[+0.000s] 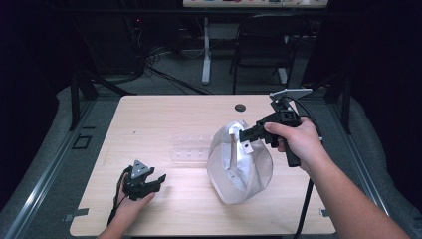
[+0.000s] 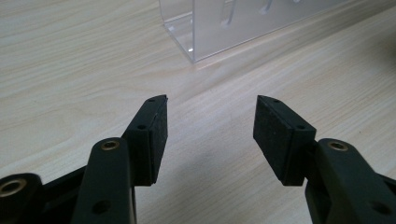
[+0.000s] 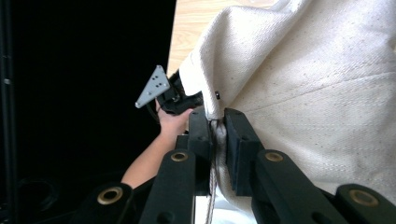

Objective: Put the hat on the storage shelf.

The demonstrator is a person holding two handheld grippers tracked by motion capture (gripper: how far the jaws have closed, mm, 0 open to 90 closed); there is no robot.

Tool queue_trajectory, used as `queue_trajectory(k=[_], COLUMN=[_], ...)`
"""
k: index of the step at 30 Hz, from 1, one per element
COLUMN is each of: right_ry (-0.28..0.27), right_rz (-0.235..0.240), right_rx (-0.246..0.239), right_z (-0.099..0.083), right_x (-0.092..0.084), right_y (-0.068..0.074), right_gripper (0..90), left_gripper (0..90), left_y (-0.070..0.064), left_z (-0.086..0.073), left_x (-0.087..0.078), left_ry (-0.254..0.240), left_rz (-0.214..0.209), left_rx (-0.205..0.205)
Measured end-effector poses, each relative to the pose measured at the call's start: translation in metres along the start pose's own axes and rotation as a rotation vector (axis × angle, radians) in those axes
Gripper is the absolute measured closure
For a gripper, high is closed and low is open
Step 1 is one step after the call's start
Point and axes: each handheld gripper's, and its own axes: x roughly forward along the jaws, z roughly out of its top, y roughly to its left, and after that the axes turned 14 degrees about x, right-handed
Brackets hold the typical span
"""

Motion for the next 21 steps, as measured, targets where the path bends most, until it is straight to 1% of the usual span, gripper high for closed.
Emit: queue_trajectory(k=[3, 4, 5, 7, 9, 10, 12, 13, 15, 17, 18, 20, 21], right_ry=[-0.001, -0.011, -0.006, -0.018, -0.009, -0.016, -0.025, -0.027, -0.041, -0.050, -0.053, -0.070, -0.070], right_rz=[0.025, 0.042, 0.049, 0.069, 0.069, 0.087, 0.098, 0.105, 0.123, 0.145, 0.153, 0.163, 0.163], right_rx=[0.000, 0.004, -0.004, 0.006, -0.003, 0.003, 0.007, -0.004, -0.002, -0.013, -0.021, -0.034, -0.034], right_z=[0.003, 0.003, 0.004, 0.005, 0.006, 0.008, 0.009, 0.010, 0.010, 0.011, 0.011, 0.011, 0.011], right_x=[-0.001, 0.000, -0.001, 0.000, -0.001, -0.001, -0.001, -0.002, -0.002, -0.001, -0.001, -0.001, -0.001], right_y=[0.000, 0.001, 0.001, 0.002, 0.002, 0.002, 0.003, 0.004, 0.006, 0.007, 0.008, 0.010, 0.010], right_gripper=[82.2, 82.1, 82.1, 82.2, 82.2, 82.2, 82.2, 82.2, 82.2, 82.2, 82.2, 82.2, 82.2], left_gripper=[45.1, 45.1, 45.1, 45.1, 45.1, 45.1, 45.1, 45.1, 45.1, 45.1, 45.1, 45.1, 45.1], left_y=[-0.001, -0.002, -0.002, -0.004, -0.004, -0.005, -0.006, -0.006, -0.007, -0.009, -0.009, -0.010, -0.010], left_z=[0.000, 0.001, 0.001, 0.001, 0.002, 0.002, 0.002, 0.002, 0.003, 0.003, 0.003, 0.004, 0.004], left_x=[0.000, -0.001, -0.001, -0.001, -0.001, 0.000, -0.001, -0.001, -0.001, -0.001, -0.001, -0.002, -0.002], left_ry=[0.000, -0.001, -0.002, -0.005, -0.002, -0.007, -0.009, -0.010, -0.014, -0.019, -0.016, -0.019, -0.019], left_rz=[0.001, -0.003, -0.003, -0.004, -0.005, -0.006, -0.009, -0.010, -0.012, -0.014, -0.016, -0.021, -0.021], left_rx=[0.003, 0.009, 0.014, 0.010, 0.017, 0.016, 0.014, 0.017, 0.023, 0.025, 0.034, 0.035, 0.035])
